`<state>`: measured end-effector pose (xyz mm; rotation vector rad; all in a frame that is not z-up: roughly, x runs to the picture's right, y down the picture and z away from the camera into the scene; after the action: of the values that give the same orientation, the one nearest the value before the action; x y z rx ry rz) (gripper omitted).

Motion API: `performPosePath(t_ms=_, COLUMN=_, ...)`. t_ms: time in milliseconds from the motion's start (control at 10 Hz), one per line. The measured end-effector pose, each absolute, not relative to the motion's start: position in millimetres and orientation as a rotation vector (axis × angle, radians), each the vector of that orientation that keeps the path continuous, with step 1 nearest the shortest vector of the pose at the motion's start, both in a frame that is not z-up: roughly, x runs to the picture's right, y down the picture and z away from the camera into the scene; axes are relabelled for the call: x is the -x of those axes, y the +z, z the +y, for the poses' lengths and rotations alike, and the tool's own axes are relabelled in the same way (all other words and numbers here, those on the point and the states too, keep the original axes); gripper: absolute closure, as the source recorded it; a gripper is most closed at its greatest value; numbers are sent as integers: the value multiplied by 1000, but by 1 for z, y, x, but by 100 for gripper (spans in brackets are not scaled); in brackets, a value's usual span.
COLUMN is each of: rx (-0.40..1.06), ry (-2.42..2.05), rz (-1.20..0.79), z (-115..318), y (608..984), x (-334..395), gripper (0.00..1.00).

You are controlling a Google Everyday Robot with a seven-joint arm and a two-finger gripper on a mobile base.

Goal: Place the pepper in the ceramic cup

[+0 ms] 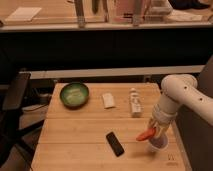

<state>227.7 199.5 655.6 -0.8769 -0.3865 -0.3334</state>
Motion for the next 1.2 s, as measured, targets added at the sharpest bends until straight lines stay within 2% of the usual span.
performPosePath(t_ms=300, rx=879, ry=-327, rz=-384, z=201, y=657, x=-228, gripper=93)
performPosePath(t_ms=500, rx=881, ry=-322, rz=-382, z=202, y=658, x=-229, gripper=85)
performPosePath(t_ms=900, rx=884, ry=-307, rz=-378, z=203, y=659, x=-230, gripper=84)
performPosePath(t_ms=1000, rx=885, ry=-306, rz=-379, z=203, y=659, x=-230, gripper=77)
performPosePath(t_ms=1200, rx=886, ry=-302, rz=-378, z=204, y=660, x=-230, gripper=74)
